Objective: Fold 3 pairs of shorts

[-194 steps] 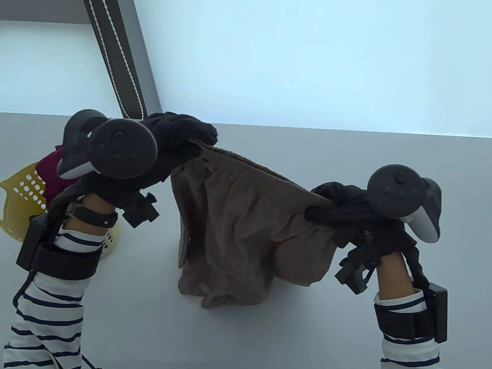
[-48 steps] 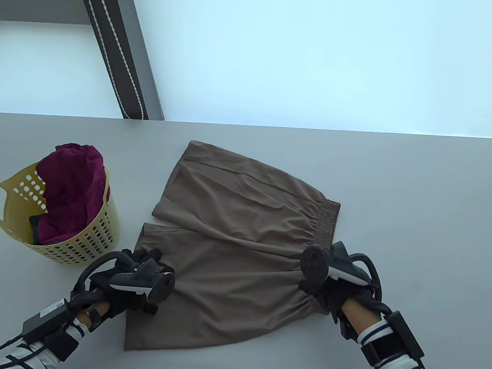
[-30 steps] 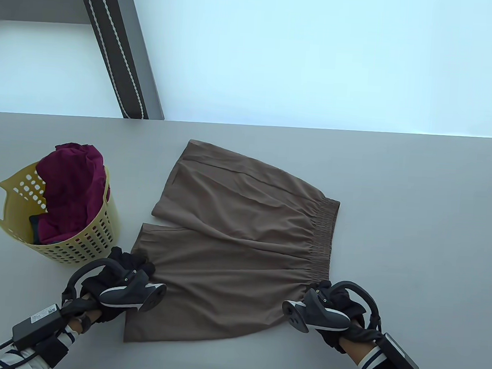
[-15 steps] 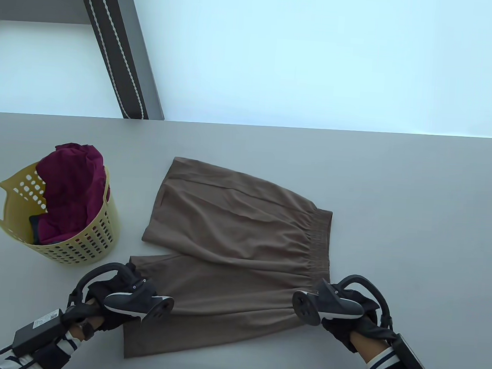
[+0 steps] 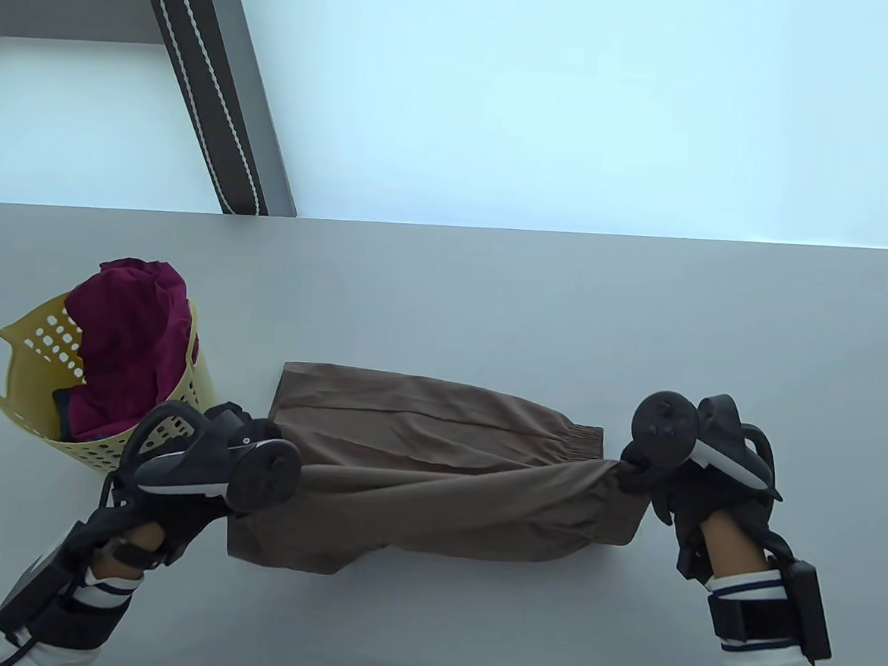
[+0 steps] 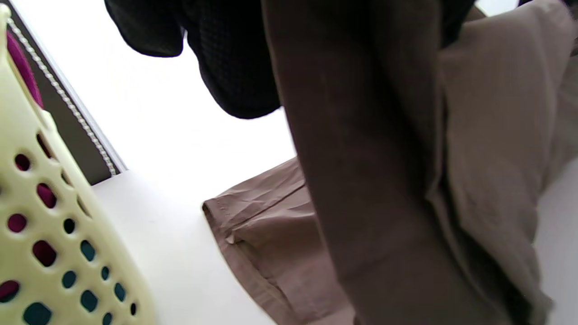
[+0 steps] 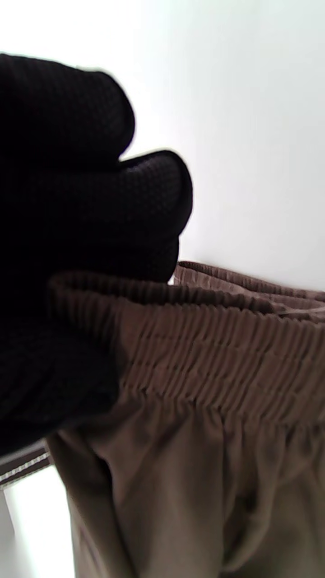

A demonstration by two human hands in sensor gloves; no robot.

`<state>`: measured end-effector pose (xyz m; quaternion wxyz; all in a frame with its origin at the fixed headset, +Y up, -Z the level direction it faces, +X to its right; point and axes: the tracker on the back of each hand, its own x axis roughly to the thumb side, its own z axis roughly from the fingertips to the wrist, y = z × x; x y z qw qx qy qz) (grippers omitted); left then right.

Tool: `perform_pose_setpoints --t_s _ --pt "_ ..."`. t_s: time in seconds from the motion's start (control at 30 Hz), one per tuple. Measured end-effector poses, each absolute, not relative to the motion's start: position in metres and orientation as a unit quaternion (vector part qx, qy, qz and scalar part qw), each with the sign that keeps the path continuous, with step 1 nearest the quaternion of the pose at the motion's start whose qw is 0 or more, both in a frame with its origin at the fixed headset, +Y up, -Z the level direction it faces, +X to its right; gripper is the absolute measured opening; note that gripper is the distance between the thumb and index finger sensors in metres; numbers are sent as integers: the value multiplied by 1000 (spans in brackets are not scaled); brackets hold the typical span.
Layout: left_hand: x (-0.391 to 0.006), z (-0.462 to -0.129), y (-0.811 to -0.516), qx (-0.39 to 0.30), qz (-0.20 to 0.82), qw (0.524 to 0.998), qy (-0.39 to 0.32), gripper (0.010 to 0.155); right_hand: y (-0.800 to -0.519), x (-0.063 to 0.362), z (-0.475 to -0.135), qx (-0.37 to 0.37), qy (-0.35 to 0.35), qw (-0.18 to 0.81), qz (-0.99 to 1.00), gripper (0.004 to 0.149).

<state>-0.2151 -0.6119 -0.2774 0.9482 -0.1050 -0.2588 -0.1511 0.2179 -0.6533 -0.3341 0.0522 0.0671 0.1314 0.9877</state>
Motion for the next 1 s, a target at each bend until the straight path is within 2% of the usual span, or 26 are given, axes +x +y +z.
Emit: perform_pose_setpoints --t_s 0.13,0.27,0.3,0.37,0.43,0.5,0.57,0.67,0.83,1.0 --pt "-205 -311 -641 -132 -171 956 -198 38 -683 208 -361 -15 106 50 993 48" --pt "-204 -332 -665 -145 -167 964 -146 38 -706 200 -369 -54 64 2 996 49" --pt "-205 -334 -672 -134 -161 970 -124 40 -711 198 -368 -60 63 -1 996 52" --pt "-206 -333 -680 -118 -162 975 -98 58 -713 198 -365 -59 66 5 996 64" --pt "-208 -323 -681 -100 -181 971 -117 70 -707 201 -357 -45 45 17 998 70" --pt "-212 -307 -676 -55 -181 973 -130 74 -694 205 -344 -30 5 37 999 72" --pt "-217 -284 -666 12 -163 974 -159 71 -680 209 -328 -19 -36 61 997 72" --pt "-225 -254 -658 62 -123 968 -210 60 -667 210 -302 2 -83 105 991 65" --pt "-236 -227 -669 51 -86 961 -259 46 -668 206 -276 51 -104 144 983 51" --pt "-234 -227 -696 43 -96 954 -279 42 -683 204 -278 45 -49 136 988 47"
